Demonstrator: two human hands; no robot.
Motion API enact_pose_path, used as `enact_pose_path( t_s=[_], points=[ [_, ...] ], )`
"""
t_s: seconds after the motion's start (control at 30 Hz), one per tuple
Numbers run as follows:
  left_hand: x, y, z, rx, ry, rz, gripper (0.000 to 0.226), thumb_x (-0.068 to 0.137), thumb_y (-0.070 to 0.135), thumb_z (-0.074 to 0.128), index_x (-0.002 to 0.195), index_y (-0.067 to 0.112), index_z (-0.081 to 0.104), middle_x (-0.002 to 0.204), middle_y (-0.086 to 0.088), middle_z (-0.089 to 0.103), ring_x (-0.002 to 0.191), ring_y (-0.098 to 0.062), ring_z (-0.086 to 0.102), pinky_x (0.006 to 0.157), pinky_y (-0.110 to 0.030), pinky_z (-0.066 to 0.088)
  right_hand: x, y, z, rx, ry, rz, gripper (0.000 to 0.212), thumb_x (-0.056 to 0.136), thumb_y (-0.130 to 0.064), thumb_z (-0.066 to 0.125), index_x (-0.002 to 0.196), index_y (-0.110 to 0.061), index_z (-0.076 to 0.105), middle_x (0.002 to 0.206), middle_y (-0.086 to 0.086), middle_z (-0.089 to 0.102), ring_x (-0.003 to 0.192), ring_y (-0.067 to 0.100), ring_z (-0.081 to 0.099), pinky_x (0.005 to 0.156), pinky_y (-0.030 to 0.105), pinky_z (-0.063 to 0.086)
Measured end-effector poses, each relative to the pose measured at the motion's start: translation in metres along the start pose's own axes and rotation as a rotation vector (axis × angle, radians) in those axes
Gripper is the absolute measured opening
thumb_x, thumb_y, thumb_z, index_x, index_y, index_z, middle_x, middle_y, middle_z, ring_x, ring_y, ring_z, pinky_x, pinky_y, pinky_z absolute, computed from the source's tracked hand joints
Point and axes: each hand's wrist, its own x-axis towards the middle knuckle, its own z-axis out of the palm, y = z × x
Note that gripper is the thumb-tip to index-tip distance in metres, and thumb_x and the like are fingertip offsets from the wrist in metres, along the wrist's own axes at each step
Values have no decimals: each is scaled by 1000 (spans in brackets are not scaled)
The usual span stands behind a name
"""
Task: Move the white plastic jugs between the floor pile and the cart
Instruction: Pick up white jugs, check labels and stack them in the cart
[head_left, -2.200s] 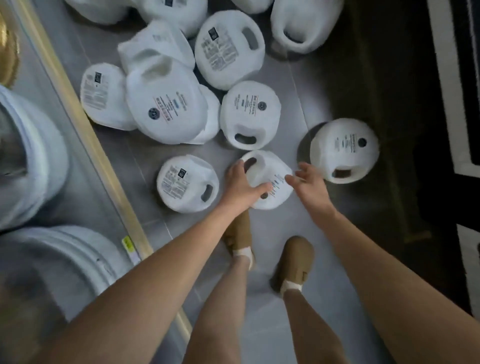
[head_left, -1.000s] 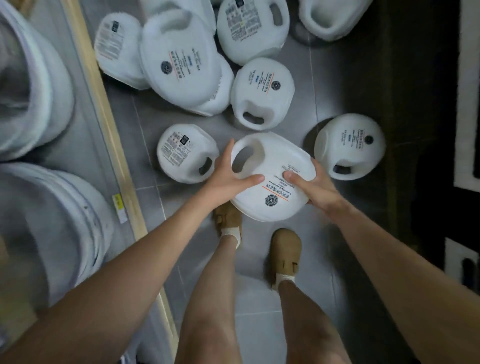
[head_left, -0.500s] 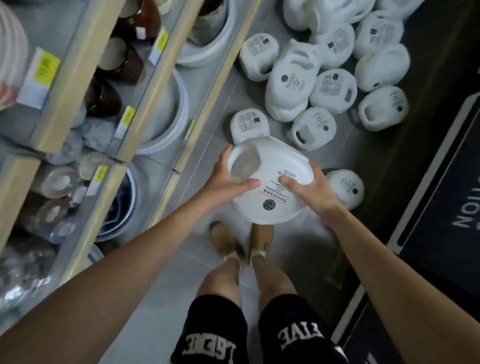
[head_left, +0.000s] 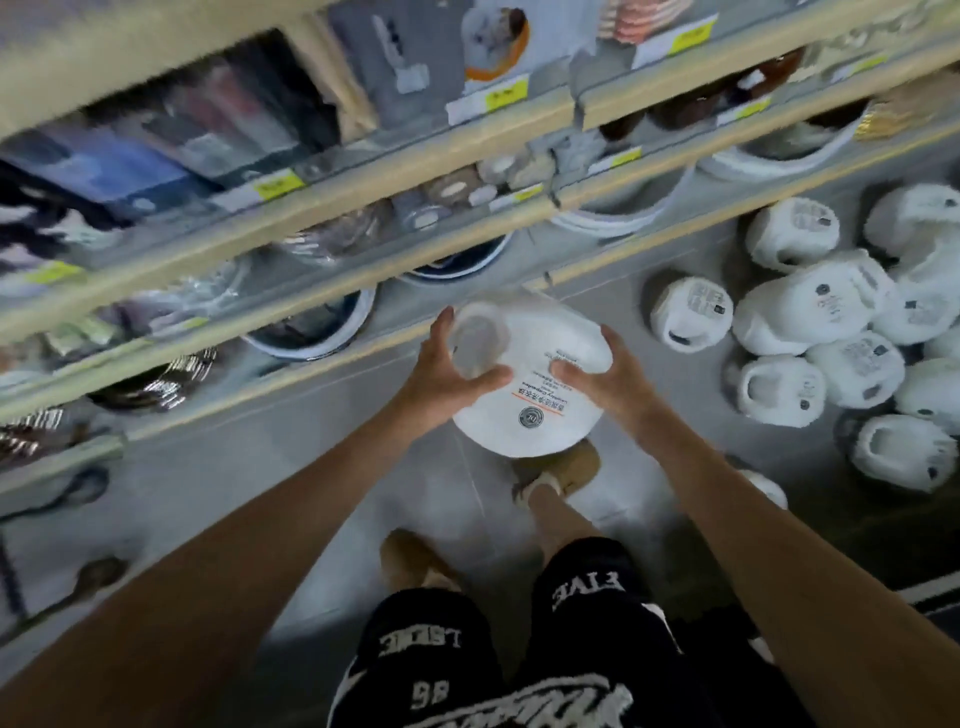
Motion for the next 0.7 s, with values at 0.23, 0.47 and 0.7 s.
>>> enact_pose_path(
  t_s=[0.23, 0.47, 0.7],
  points=[
    [-117, -109, -118, -187, 263, -46, 132, 43, 70, 75, 150, 29, 9, 151, -4, 27, 136, -23, 35, 101, -54, 44, -46, -42, 169, -130, -257, -47, 69, 64, -32, 90, 119, -11, 54, 96, -4, 68, 75, -6, 67, 67, 16, 55],
    [-253, -204, -217, -328, 500, -96, 125, 37, 73, 74, 141, 32, 20, 144, -7, 34, 130, -27, 40, 100, -51, 45, -133, -74, 334, -231, -497, -120, 58, 64, -26, 89, 113, -12, 62, 97, 4, 73, 80, 12, 72, 66, 30, 59],
    [-355, -274, -285, -533, 803, -147, 121, 49, 57, 86, 146, 25, 21, 143, -6, 34, 129, -27, 41, 103, -51, 43, -201, -119, 468, -369, -732, -240, 45, 75, -24, 81, 111, -24, 54, 92, -5, 67, 67, 0, 66, 49, 13, 49]
  ],
)
